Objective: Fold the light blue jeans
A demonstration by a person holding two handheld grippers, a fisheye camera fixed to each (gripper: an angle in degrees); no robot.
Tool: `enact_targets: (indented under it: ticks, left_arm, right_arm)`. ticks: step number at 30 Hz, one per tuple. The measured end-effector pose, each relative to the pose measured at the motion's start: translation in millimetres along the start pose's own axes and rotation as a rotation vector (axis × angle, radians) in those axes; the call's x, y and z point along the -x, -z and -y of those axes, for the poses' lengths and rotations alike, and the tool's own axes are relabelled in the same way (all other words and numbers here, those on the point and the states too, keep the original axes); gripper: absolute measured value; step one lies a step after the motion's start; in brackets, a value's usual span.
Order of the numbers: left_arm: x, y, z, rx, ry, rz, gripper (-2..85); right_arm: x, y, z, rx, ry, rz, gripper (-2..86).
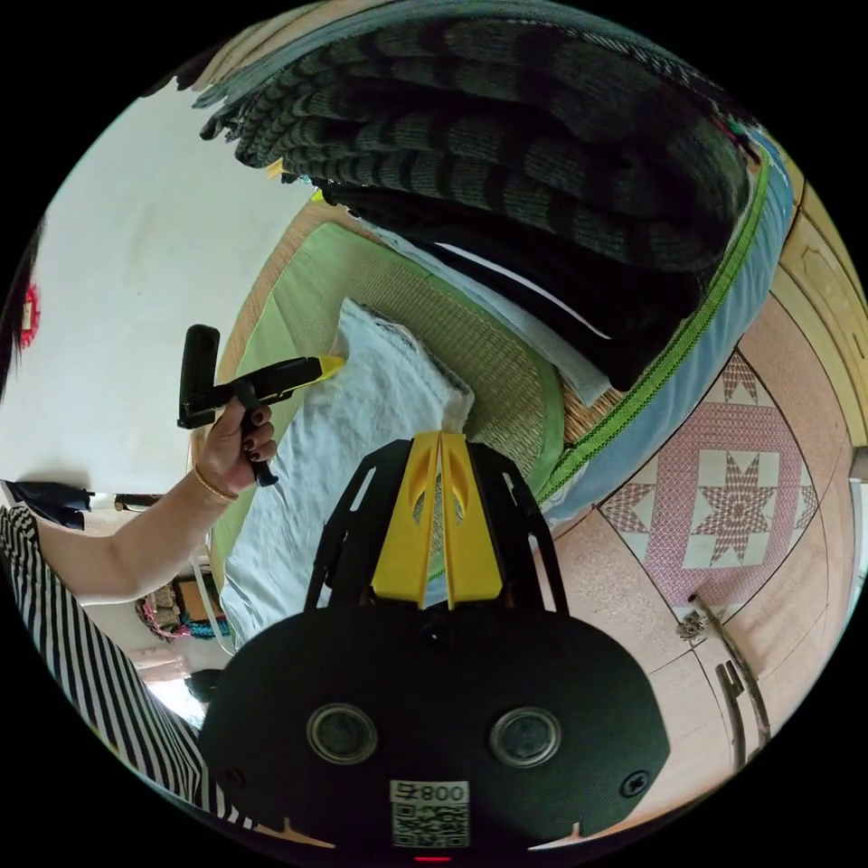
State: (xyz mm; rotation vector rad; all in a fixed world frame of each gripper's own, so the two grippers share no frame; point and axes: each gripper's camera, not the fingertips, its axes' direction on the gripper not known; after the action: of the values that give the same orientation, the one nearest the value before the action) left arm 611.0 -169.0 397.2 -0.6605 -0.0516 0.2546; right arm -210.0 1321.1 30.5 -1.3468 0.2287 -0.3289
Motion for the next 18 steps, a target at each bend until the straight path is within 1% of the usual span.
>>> enact_targets:
  ticks: [2,5,7,8,10,11,13,14,16,17,18]
  left_arm:
    - [9,4,-10,-0.035,0.000,0.001,0.0]
    - [26,10,-47,-0.083,0.013,-0.087,0.1]
    - [45,14,-93,-0.096,0.063,-0.143,0.3]
    - [50,16,-106,-0.097,0.082,-0.147,0.4]
    - [73,26,-161,-0.098,0.181,-0.141,0.8]
    - [79,29,-175,-0.100,0.213,-0.135,0.9]
    - [106,47,-232,-0.120,0.353,-0.090,1.2]
    - [113,52,-245,-0.129,0.387,-0.074,1.3]
    - [138,73,-296,-0.178,0.509,0.011,1.4]
    - [144,79,-309,-0.192,0.537,0.042,1.4]
    - [156,89,-331,-0.220,0.584,0.114,1.3]
  right_arm:
    - [25,9,10,-0.011,0.024,-0.005,0.1]
    - [77,16,28,0.033,0.109,0.034,0.2]
    - [132,10,43,0.113,0.217,0.097,0.3]
    - [148,6,48,0.139,0.250,0.121,0.4]
    - [219,-16,65,0.267,0.398,0.247,0.7]
    - [239,-23,69,0.301,0.438,0.281,0.9]
    - [324,-57,82,0.451,0.610,0.401,1.7]
    - [345,-65,83,0.490,0.650,0.424,1.9]
    - [434,-96,86,0.608,0.834,0.500,2.7]
    - [455,-104,86,0.635,0.874,0.505,2.9]
    - [497,-119,87,0.691,0.945,0.517,3.4]
